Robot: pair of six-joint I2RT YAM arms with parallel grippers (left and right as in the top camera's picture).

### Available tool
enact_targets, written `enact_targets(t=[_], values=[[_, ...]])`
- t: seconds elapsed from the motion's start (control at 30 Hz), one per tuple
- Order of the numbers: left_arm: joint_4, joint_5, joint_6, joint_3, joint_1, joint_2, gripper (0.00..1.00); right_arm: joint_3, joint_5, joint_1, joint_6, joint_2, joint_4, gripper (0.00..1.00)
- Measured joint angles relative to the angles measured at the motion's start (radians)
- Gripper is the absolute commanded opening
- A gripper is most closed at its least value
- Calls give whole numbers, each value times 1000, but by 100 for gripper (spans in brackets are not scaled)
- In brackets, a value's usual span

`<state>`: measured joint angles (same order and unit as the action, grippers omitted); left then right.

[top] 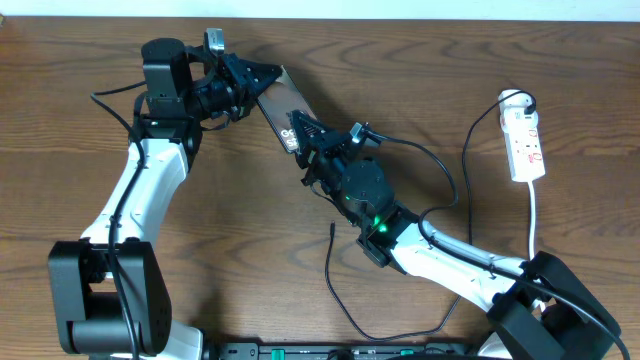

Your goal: Plug charger to phone and switch on socket

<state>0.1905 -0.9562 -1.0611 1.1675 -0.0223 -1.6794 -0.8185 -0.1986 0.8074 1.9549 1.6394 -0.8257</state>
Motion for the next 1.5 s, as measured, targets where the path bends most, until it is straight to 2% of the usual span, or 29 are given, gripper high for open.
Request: enact_targets(t=[0.63,0.77,1.03,1.17,1.27,1.5], values=[[0,0,0,0,0,0,7,0,0,0,-1,0,1,1],[0,0,0,0,0,0,7,0,0,0,-1,0,2,7],[13,-13,30,0,0,0,7,0,7,0,19,0,15,28],[13,-15,40,0,0,0,7,0,8,0,22,0,15,32],[13,-15,42,0,0,0,8,0,7,0,29,0,14,45],[13,-18,49,0,-1,0,7,0,8,0,31,-1,13,83]])
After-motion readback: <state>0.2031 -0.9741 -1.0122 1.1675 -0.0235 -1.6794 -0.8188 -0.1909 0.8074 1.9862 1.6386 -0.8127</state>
